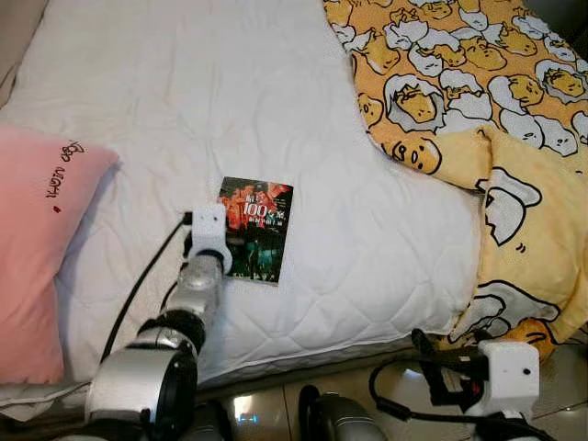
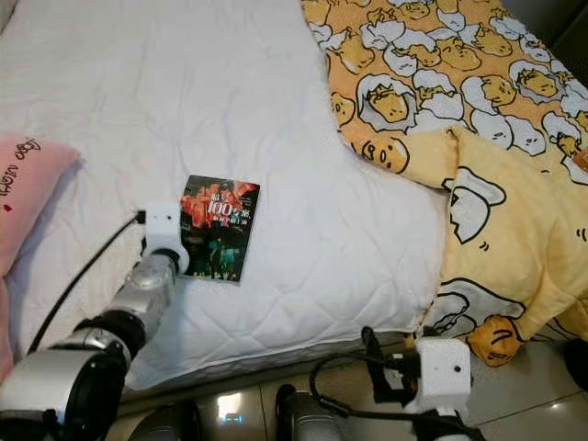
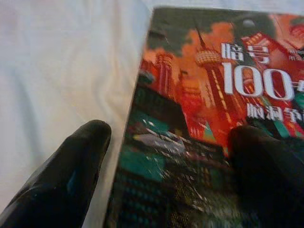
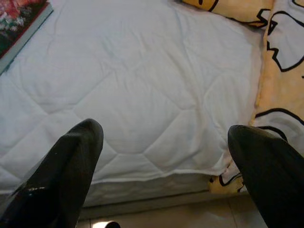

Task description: Clean up the room

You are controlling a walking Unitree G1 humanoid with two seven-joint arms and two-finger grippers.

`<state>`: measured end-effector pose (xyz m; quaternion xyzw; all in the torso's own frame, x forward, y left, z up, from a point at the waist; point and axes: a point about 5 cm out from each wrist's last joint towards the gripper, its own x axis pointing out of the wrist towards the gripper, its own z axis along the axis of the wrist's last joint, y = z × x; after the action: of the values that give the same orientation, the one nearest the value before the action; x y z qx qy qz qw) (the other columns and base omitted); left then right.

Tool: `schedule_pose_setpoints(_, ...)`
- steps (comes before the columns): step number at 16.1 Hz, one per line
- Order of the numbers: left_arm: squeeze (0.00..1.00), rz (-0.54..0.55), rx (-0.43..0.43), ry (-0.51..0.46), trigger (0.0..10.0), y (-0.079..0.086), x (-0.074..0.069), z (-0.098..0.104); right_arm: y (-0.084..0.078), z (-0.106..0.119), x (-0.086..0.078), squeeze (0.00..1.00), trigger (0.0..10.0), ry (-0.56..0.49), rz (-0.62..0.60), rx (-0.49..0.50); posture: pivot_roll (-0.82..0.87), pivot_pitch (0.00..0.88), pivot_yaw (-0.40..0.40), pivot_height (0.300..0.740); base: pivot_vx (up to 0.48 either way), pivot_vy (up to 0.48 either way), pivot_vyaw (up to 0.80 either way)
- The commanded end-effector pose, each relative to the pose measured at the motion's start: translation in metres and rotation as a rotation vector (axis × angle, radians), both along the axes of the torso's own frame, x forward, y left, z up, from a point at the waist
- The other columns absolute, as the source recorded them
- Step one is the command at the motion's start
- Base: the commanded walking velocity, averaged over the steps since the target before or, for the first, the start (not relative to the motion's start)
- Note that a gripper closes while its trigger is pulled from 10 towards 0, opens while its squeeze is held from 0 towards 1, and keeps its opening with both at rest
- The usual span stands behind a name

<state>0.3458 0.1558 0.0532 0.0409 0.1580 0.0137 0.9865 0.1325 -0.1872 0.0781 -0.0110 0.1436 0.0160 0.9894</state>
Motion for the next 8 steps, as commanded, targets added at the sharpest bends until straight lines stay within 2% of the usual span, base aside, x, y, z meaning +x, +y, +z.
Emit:
schedule_pose_setpoints(1,0.0,-0.028,0.013,0.074,10.0,-0.003,-0.011,-0.017,-0.005,-0.008,-0.004,0.0,10.0,0.055,-0.001,-0.019,-0.22,0.208,-0.109,0.74,0.0,0.0,0.0)
schedule_pose_setpoints(3,0.0,-0.039,-0.008,0.134,10.0,-0.005,-0.018,-0.027,-0.008,-0.008,-0.005,0.0,10.0,0.06,-0.002,-0.025,-0.23,0.202,-0.11,0.74,0.0,0.0,0.0)
schedule_pose_setpoints(5,0.0,-0.065,-0.104,0.224,10.0,-0.013,-0.025,-0.038,-0.009,-0.01,-0.003,0.0,10.0,0.065,-0.005,-0.029,-0.23,0.194,-0.108,0.74,0.0,0.0,0.0)
schedule_pose_setpoints(7,0.0,-0.088,-0.163,0.341,10.0,-0.02,-0.036,-0.051,-0.009,-0.011,-0.001,0.0,10.0,0.068,-0.006,-0.026,-0.23,0.189,-0.104,0.74,0.0,0.0,0.0)
schedule_pose_setpoints(8,0.0,-0.052,-0.197,0.358,10.0,-0.017,-0.037,-0.052,-0.009,-0.012,0.0,0.0,10.0,0.069,-0.005,-0.026,-0.23,0.187,-0.101,0.74,0.0,0.0,0.0)
